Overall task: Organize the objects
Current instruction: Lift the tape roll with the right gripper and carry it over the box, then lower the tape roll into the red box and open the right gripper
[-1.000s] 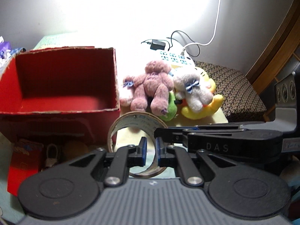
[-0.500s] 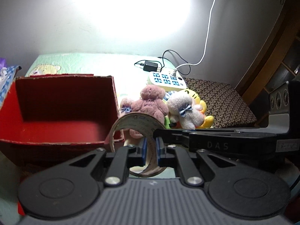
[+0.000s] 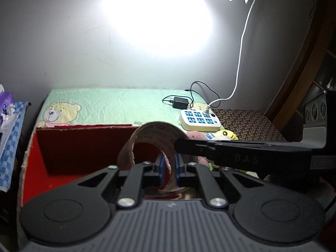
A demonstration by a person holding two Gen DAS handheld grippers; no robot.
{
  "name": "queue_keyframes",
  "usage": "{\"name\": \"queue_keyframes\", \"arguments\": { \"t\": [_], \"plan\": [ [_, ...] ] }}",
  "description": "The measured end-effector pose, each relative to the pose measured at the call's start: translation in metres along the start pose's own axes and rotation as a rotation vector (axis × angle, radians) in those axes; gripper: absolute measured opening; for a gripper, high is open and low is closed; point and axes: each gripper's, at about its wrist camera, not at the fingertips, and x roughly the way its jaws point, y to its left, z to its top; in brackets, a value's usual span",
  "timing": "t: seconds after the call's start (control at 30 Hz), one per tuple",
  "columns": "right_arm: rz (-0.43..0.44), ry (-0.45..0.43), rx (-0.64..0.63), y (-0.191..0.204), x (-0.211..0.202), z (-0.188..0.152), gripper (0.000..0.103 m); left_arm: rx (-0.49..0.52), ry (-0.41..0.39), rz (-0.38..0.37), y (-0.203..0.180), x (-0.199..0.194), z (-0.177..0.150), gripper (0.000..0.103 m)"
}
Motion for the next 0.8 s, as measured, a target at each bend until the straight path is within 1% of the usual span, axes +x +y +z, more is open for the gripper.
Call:
{"name": "queue_keyframes", "arguments": {
  "t": [0.1, 0.13, 0.23, 0.47, 0.63, 0.73, 0.8],
  "plan": [
    [0.006, 0.034, 0.011, 0.002, 0.024, 0.001, 0.013, -0.020, 0.006, 0.039, 0.027, 0.006, 0.008, 0.006],
    [-0.004, 0.047, 0.001, 0.004, 0.033, 0.000, 0.013, -0.026, 0.014, 0.049, 0.037, 0.009, 0.009, 0.006],
    [-0.063, 0.083, -0.041, 0.010, 0.060, -0.006, 0.013, -0.054, 0.056, 0.066, 0.061, 0.023, 0.010, 0.006],
    [-0.182, 0.229, -0.053, 0.004, 0.118, -0.013, 0.013, -0.073, 0.181, 0.092, 0.095, 0.070, -0.005, 0.007],
    [-0.227, 0.306, -0.070, 0.000, 0.144, -0.015, 0.013, -0.098, 0.241, 0.126, 0.124, 0.092, -0.010, 0.008],
    [-0.242, 0.341, -0.069, -0.004, 0.156, -0.017, 0.014, -0.104, 0.253, 0.162, 0.135, 0.098, -0.011, 0.008],
    [-0.256, 0.355, -0.061, -0.008, 0.162, -0.018, 0.014, -0.087, 0.245, 0.210, 0.139, 0.101, -0.009, 0.009]
  ]
}}
